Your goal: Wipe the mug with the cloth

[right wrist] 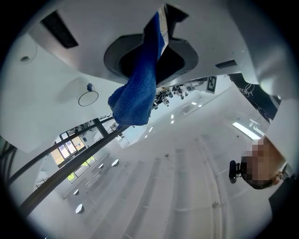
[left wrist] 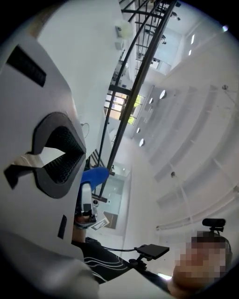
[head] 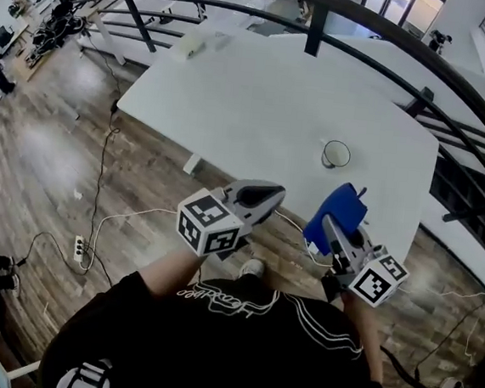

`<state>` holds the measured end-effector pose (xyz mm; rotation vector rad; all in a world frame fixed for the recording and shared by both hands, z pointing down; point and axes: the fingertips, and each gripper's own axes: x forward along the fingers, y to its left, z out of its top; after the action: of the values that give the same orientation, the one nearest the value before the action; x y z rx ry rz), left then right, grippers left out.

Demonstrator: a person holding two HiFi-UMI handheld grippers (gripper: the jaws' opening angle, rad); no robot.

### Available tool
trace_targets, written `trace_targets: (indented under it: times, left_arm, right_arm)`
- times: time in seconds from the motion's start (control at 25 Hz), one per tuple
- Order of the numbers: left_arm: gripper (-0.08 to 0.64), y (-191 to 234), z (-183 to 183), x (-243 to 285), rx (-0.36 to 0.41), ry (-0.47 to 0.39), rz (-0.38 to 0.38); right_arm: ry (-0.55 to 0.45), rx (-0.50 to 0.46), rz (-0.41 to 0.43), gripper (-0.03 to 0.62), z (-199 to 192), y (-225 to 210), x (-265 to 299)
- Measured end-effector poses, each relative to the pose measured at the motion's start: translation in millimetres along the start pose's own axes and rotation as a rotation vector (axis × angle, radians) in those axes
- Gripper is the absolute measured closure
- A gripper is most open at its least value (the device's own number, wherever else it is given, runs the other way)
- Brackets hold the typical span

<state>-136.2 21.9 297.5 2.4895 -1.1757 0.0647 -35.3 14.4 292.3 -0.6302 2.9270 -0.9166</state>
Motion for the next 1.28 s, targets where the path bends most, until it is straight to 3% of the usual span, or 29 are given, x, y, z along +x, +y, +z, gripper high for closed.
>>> trace_targets:
  times: [0.24, 0.64, 0.92, 1.08, 1.28]
  left_arm:
    - [0.552, 61.4, 1.3, 50.6, 0.092, 0.043, -0.027]
    - [0.552, 108.1, -10.6, 126.5, 0.116, 0.154, -0.020]
    - [0.546, 158.1, -36.3, 186.9, 0.137, 0.235, -0.001]
    - [0.469, 179.2, -52.6, 217.5, 0.146, 0.273, 0.008]
    - [0.449, 205.0, -71.1, 241.9, 0.156, 0.318, -0.022]
  right_arm:
    - [0.022, 0.004, -0.029, 0.538, 12.1, -49.2, 30.2]
    - [0.036, 0.097, -0.036, 0.538, 26.7, -133.9, 42.4]
    - [0.142, 0.101, 0.088, 0.538, 35.1, -198.4, 57.9]
    - [0.181, 0.088, 0.119, 0.538, 43.5, -230.2, 65.6]
    - [0.216, 0.074, 0.175, 0.538, 50.2, -253.3, 84.1]
